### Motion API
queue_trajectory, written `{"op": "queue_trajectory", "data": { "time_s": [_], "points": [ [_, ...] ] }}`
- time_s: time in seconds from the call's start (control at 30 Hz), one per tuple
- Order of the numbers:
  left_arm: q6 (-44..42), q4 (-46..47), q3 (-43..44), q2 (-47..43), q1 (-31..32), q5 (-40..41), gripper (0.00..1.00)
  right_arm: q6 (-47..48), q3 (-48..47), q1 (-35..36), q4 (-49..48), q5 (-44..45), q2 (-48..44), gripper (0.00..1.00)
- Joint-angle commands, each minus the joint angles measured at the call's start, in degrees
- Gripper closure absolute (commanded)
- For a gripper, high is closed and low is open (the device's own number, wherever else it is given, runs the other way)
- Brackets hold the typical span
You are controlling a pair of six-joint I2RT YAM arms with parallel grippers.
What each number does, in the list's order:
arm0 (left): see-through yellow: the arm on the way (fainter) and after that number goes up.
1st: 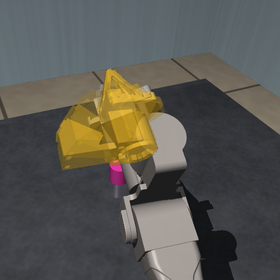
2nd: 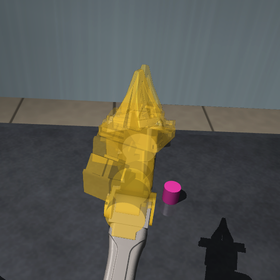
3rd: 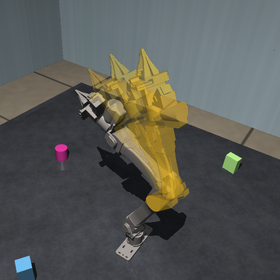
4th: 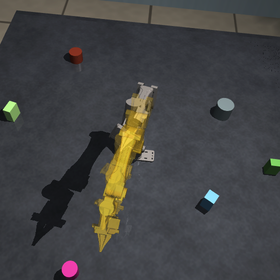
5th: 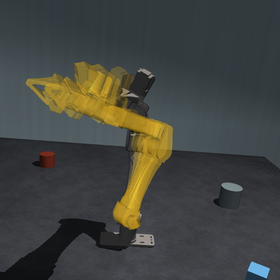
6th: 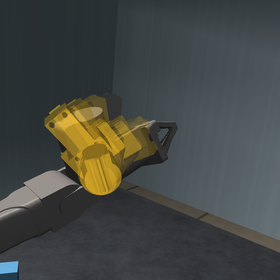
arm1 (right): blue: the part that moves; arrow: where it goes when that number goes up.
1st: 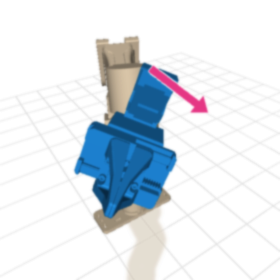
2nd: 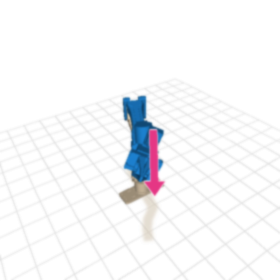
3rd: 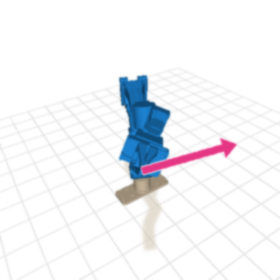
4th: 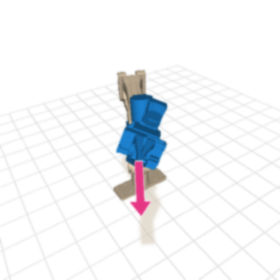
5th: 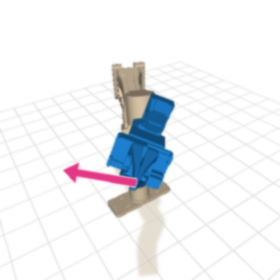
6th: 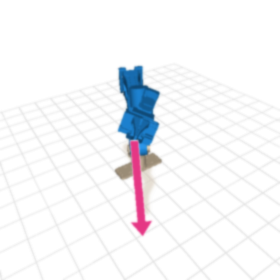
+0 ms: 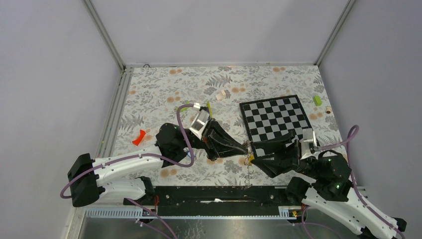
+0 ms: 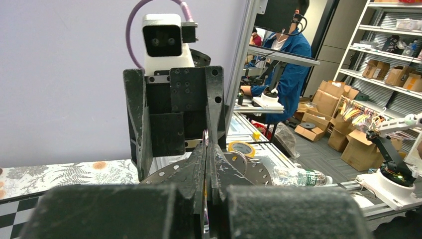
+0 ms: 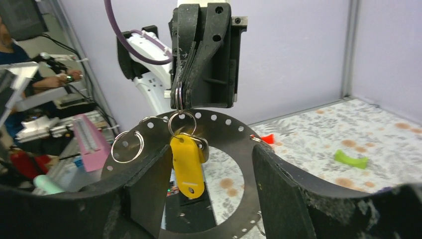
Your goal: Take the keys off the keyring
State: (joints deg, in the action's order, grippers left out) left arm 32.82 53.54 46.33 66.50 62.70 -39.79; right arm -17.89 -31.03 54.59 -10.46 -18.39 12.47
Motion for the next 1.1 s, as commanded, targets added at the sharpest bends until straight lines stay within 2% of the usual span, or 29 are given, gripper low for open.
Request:
{"op": "queue_trajectory", "data": {
  "time_s": [0.0,0.3,0.5,1.07],
  "points": [
    [-0.95,4.01,-0.33,-1.61,-0.29,3.47,1.0,10.47,-3.75,-0.1,3.66,3.12,-0.64,0.34],
    [-1.02,4.38,-0.61,-1.59,-0.29,4.68,1.0,19.18,-6.08,-0.1,2.93,0.9,1.95,0.32],
    [-0.7,4.56,-0.49,-1.36,-0.29,4.05,1.0,18.24,-5.58,-0.1,1.39,-2.7,2.91,0.32],
    [0.23,5.24,-0.05,-0.6,-0.29,2.63,1.0,11.53,-4.11,-0.1,-3.37,-8.15,5.46,0.47]
  ]
}}
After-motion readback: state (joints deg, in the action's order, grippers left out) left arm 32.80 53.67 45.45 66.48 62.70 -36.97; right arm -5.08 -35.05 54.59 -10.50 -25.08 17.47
